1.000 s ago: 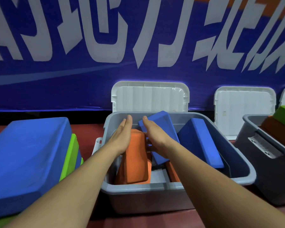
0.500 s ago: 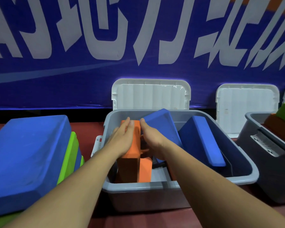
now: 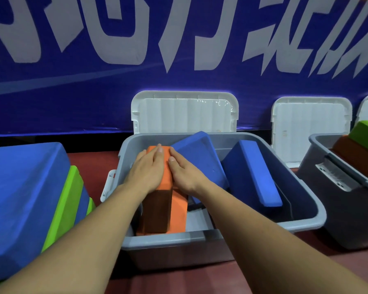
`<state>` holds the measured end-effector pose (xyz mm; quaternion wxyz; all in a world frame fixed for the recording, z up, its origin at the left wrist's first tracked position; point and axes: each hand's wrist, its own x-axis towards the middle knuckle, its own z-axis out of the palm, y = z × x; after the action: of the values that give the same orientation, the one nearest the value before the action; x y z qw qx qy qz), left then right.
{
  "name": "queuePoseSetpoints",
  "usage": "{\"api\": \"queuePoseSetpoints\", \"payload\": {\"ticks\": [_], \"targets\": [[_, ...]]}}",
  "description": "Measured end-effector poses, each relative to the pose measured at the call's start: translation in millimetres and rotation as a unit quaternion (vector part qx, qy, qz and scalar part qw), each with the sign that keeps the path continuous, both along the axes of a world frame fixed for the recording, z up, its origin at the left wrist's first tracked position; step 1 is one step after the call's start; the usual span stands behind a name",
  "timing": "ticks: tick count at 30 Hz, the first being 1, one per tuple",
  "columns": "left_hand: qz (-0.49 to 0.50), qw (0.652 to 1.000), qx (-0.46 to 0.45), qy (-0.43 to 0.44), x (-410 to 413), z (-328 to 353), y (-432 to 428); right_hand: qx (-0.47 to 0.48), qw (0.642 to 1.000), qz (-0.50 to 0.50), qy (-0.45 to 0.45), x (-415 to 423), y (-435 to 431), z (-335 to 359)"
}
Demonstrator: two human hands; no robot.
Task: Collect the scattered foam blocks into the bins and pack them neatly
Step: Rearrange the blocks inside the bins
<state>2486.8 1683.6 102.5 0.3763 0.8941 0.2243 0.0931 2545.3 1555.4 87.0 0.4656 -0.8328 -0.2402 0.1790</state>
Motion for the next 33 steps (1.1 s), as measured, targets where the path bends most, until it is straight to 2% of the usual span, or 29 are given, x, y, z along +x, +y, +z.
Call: {"api": "queuePoseSetpoints", "payload": {"ticks": [3,9,15,19,23,33], "targets": [[0.021,1.0,0.011,0.009,-2,4,-2,-0.006,1.0,0.006,0.012,2,-2,-3],[-0.001,0.998,0.032,0.051,-4,16,-7,-0.01,1.0,0.007,-0.004,0,2,-1],[-0.013,0.999,0.007,0.048,-18,19,-2,-0.04,0.999,0.001,-0.019,3,-6,2],[-0.007,0.997,0.026,0.076,-33,23,0,-0.027,1.0,-0.004,0.009,3,-1,3],[-0.016,0.997,0.033,0.067,-39,27,-4,-0.02,0.999,0.0,0.031,-5,7,8],[0.0,0.995,0.063,0.075,-34,19,3,-0.027,1.0,0.007,0.0,-18,10,19]]}}
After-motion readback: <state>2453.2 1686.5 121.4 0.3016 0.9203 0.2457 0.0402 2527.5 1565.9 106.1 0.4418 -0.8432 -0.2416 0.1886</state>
